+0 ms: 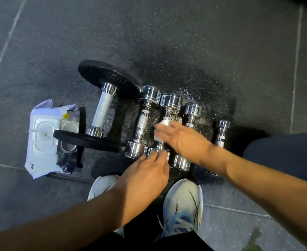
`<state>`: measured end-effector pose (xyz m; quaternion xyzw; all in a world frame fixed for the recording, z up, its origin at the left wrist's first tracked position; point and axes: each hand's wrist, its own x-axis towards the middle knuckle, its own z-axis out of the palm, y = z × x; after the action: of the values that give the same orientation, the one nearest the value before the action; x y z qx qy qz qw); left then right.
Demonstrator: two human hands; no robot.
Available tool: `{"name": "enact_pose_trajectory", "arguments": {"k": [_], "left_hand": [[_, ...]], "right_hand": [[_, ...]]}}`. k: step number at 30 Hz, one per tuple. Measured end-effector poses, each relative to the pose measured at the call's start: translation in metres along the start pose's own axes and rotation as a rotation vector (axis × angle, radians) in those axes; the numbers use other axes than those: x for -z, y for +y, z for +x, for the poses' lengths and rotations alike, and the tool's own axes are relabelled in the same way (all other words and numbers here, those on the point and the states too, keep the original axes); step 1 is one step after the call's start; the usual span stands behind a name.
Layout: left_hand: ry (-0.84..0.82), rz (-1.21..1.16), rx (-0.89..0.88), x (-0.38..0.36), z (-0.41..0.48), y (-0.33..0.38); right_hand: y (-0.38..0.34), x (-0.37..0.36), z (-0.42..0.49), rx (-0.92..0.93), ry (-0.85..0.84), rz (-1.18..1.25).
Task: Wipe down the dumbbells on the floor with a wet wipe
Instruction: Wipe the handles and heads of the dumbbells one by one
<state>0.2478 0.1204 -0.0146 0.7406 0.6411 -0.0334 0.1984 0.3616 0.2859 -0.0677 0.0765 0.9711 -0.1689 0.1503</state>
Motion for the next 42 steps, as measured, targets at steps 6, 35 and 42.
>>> {"name": "enact_pose_trajectory", "arguments": {"k": [6,35,42], "left_hand": [[-0.115,-0.096,0.048,0.003,0.009,0.006],[-0.170,-0.085,0.134,0.024,0.009,-0.004],[-0.166,-0.106,0.153,0.028,0.007,-0.004]], "right_hand": [[0.011,0.001,0.008,0.149,-0.115,-0.068],[-0.009,-0.010,0.007,-0.179,0.240,0.016],[-0.013,-0.004,0.000,-0.213,0.354,0.131]]}}
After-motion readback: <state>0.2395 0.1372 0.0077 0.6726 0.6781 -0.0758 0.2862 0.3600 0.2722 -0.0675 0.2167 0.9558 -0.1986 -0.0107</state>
